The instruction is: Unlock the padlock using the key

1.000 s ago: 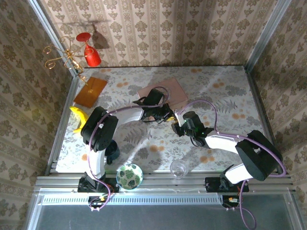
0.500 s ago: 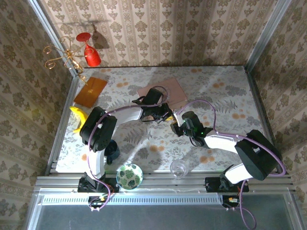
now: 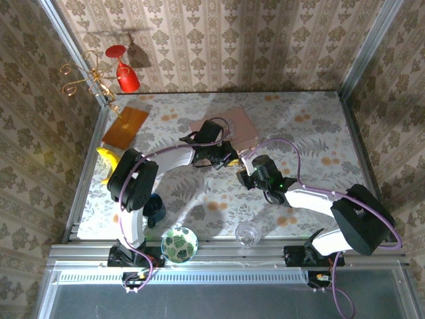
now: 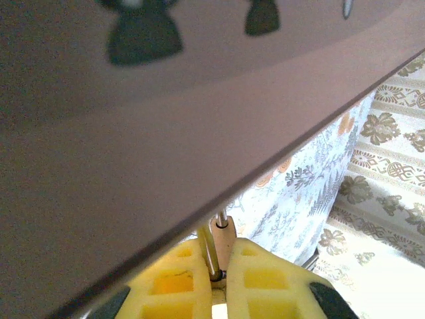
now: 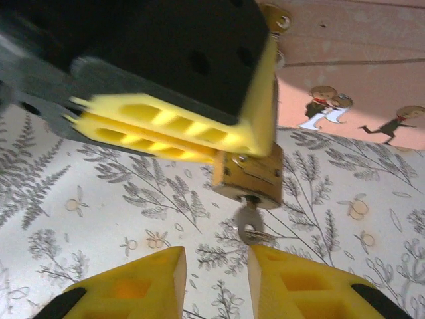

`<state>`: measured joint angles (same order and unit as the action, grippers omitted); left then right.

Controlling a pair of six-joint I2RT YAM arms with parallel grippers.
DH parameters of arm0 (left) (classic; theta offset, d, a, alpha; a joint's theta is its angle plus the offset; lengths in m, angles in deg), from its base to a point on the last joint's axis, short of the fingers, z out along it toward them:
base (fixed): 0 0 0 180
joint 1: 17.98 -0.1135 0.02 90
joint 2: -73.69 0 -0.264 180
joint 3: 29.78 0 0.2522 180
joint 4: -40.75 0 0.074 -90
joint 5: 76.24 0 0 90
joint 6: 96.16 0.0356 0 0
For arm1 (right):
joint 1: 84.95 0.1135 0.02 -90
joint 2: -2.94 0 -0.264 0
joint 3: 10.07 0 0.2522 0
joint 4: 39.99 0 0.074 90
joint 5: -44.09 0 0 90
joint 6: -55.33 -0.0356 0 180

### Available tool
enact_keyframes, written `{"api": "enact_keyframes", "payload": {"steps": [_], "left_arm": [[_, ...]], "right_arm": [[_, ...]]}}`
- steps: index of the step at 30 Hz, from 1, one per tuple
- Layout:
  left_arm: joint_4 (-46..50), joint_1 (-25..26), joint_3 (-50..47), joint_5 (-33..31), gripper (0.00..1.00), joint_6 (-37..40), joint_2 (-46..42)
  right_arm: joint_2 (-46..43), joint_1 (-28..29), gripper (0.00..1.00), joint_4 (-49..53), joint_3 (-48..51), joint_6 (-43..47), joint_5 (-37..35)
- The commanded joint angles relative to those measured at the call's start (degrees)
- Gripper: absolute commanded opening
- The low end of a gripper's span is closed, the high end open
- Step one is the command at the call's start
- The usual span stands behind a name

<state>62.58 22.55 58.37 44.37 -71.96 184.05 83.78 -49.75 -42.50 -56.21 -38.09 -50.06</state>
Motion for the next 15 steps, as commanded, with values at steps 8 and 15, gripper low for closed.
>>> {"api": "enact_keyframes", "payload": {"steps": [8, 15], "left_arm": [[-1.2, 0.1, 2.3, 4.8, 0.00, 0.9, -4.4], [-2.2, 0.3, 1.7, 5.1, 0.00, 0.1, -3.9]], "right_arm": [[0.5, 0.4, 0.33, 1.7, 0.2, 0.0, -3.2], [1.4, 0.5, 0.33, 1.5, -1.1, 1.1, -3.0]]}}
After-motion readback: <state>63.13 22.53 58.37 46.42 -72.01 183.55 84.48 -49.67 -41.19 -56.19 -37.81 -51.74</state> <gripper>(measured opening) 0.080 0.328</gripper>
